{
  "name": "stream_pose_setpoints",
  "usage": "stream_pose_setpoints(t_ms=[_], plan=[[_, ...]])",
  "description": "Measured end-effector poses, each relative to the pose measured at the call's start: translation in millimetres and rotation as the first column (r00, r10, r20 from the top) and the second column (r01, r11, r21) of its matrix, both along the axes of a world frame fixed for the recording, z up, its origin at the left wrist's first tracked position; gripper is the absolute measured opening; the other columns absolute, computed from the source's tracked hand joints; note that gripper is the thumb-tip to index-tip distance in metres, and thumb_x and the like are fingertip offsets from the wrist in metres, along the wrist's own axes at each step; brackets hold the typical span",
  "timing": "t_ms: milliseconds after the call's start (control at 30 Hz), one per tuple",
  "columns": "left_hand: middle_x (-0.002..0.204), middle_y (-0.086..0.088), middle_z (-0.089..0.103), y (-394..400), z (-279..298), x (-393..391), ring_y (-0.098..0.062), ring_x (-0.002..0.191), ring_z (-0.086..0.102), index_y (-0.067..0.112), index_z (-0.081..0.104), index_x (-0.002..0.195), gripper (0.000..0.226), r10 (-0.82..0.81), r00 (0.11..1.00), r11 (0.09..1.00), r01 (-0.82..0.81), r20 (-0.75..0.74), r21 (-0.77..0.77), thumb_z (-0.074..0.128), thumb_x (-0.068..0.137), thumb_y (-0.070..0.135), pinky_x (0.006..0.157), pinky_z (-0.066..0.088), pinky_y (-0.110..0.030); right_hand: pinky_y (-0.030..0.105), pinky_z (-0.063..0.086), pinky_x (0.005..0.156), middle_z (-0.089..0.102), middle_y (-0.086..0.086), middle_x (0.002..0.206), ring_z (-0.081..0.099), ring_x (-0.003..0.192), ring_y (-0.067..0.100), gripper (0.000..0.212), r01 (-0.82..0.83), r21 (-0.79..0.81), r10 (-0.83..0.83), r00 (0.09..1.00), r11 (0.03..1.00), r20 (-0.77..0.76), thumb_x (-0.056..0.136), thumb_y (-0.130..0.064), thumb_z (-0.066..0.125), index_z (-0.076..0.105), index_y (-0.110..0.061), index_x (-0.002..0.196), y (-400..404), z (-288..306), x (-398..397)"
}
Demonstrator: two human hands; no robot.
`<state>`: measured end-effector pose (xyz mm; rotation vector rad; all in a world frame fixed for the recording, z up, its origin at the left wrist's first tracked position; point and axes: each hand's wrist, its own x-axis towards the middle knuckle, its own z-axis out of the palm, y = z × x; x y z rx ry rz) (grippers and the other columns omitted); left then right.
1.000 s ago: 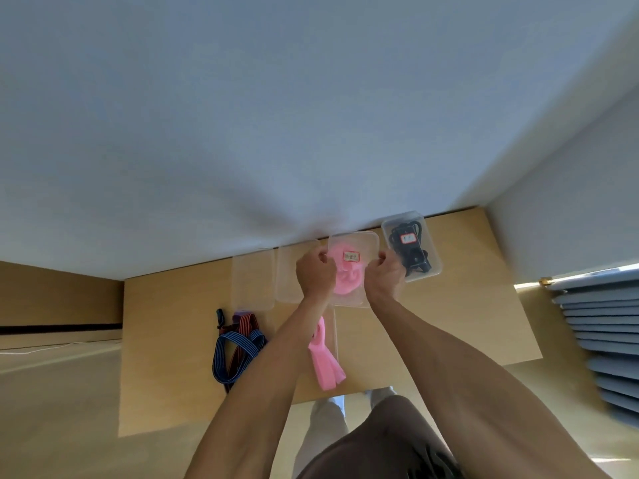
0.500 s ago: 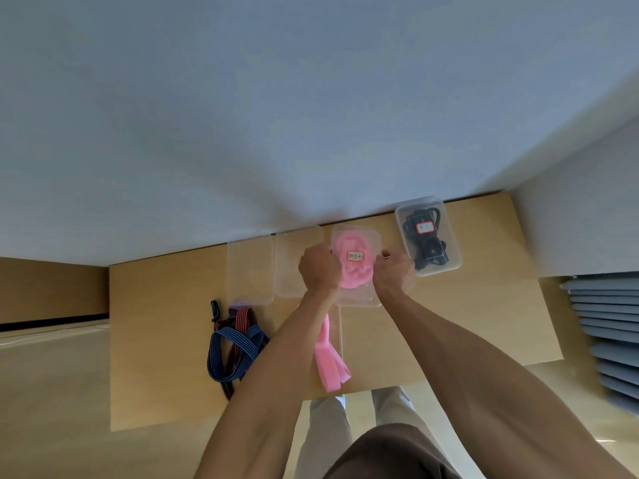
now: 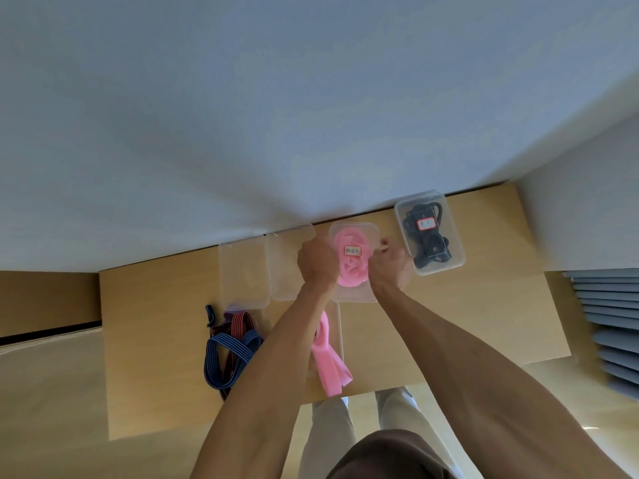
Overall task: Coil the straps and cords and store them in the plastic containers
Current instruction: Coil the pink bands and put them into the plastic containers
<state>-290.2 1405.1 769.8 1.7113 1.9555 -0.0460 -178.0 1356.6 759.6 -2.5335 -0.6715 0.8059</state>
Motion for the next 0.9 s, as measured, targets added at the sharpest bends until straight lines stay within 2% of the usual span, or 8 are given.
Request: stream_pose_setpoints(t_ms=[133, 200, 300, 433, 533, 633, 767, 900], plan=[[0.103, -0.017, 0.07, 10.2, 2.4, 6.0, -0.038, 0.098, 0.065, 0.011, 0.063, 0.116, 0.032, -0.116, 0.993, 0.993, 0.116, 0.01, 0.019, 0.044, 0.093, 0.0, 0.074, 0.05, -0.039, 0.035, 0.045, 0.062, 0.067, 0.013, 0.09, 0.058, 0.075, 0.027, 0.056, -0.13, 0.014, 0.128, 0.985, 0.991, 0.118, 0.08, 0.01, 0.054, 0.063, -0.02, 0.127, 5.2, 4.8, -1.8], [0.095, -0.021, 0.07, 15.8, 2.4, 5.5, -0.04, 0.094, 0.065, 0.004, 0.069, 0.098, 0.024, -0.082, 0.994, 0.996, 0.081, 0.065, 0.026, 0.046, 0.091, 0.001, 0.072, 0.049, -0.042, 0.041, 0.053, 0.067, 0.07, 0.013, 0.092, 0.063, 0.081, 0.03, 0.056, -0.112, -0.001, 0.111, 0.987, 0.994, 0.115, 0.081, 0.011, 0.054, 0.067, -0.021, 0.125, 11.8, 4.6, 2.1], [0.073, -0.025, 0.063, 22.5, -1.4, 5.9, -0.04, 0.069, 0.055, 0.005, 0.056, 0.062, 0.019, 0.036, 0.982, 0.998, -0.045, 0.183, 0.042, 0.051, 0.077, -0.005, 0.056, 0.036, -0.042, 0.045, 0.056, 0.07, 0.071, 0.013, 0.091, 0.065, 0.082, 0.032, 0.054, -0.094, -0.008, 0.094, 0.989, 0.996, 0.115, 0.08, 0.011, 0.052, 0.07, -0.021, 0.12, 16.9, 3.4, 3.6], [0.063, -0.015, 0.055, 22.7, -10.3, 8.0, -0.036, 0.068, 0.048, 0.012, 0.055, 0.062, 0.023, 0.146, 0.953, 0.987, -0.159, 0.265, 0.028, 0.053, 0.075, -0.006, 0.053, 0.025, -0.029, 0.043, 0.054, 0.065, 0.069, 0.012, 0.09, 0.064, 0.079, 0.033, 0.051, -0.126, 0.016, 0.123, 0.983, 0.992, 0.139, 0.077, 0.01, 0.053, 0.067, -0.018, 0.117, 11.7, -1.3, 2.5], [0.053, -0.005, 0.039, 25.1, -8.5, 6.5, -0.031, 0.059, 0.038, 0.016, 0.044, 0.054, 0.03, 0.048, 0.961, 0.997, -0.062, 0.273, 0.042, 0.053, 0.073, -0.005, 0.053, 0.024, -0.029, 0.037, 0.041, 0.06, 0.066, 0.013, 0.098, 0.062, 0.084, 0.035, 0.052, -0.196, 0.036, 0.186, 0.965, 0.98, 0.185, 0.075, 0.008, 0.052, 0.064, -0.016, 0.121, 12.0, 1.0, 1.0], [0.051, -0.001, 0.043, 28.3, -6.0, 5.1, -0.026, 0.056, 0.039, 0.018, 0.04, 0.052, 0.033, 0.03, 0.956, 0.999, -0.04, 0.291, 0.028, 0.052, 0.073, -0.004, 0.053, 0.026, -0.028, 0.035, 0.04, 0.061, 0.066, 0.013, 0.104, 0.062, 0.088, 0.034, 0.048, -0.242, 0.052, 0.225, 0.949, 0.969, 0.223, 0.082, 0.007, 0.05, 0.063, -0.015, 0.123, 14.3, 2.6, -1.8], [0.063, -0.014, 0.059, 27.3, -11.3, 5.1, -0.037, 0.072, 0.059, 0.015, 0.052, 0.056, 0.024, 0.074, 0.947, 0.997, -0.08, 0.314, 0.007, 0.055, 0.072, -0.002, 0.047, 0.026, -0.026, 0.038, 0.051, 0.064, 0.071, 0.013, 0.093, 0.066, 0.083, 0.032, 0.021, -0.107, 0.014, 0.105, 0.988, 0.994, 0.11, 0.097, -0.009, 0.055, 0.068, -0.015, 0.111, 22.1, -1.2, 7.2], [0.079, -0.013, 0.066, 22.8, -13.3, 7.3, -0.035, 0.077, 0.058, 0.008, 0.058, 0.085, 0.011, 0.031, 0.977, 0.997, -0.044, 0.212, 0.058, 0.048, 0.087, 0.003, 0.064, 0.047, -0.04, 0.034, 0.043, 0.063, 0.07, 0.012, 0.092, 0.065, 0.084, 0.031, 0.012, -0.018, 0.028, 0.015, 0.997, 0.999, 0.08, 0.095, -0.012, 0.061, 0.065, -0.014, 0.106, 27.0, -2.1, 7.4]])
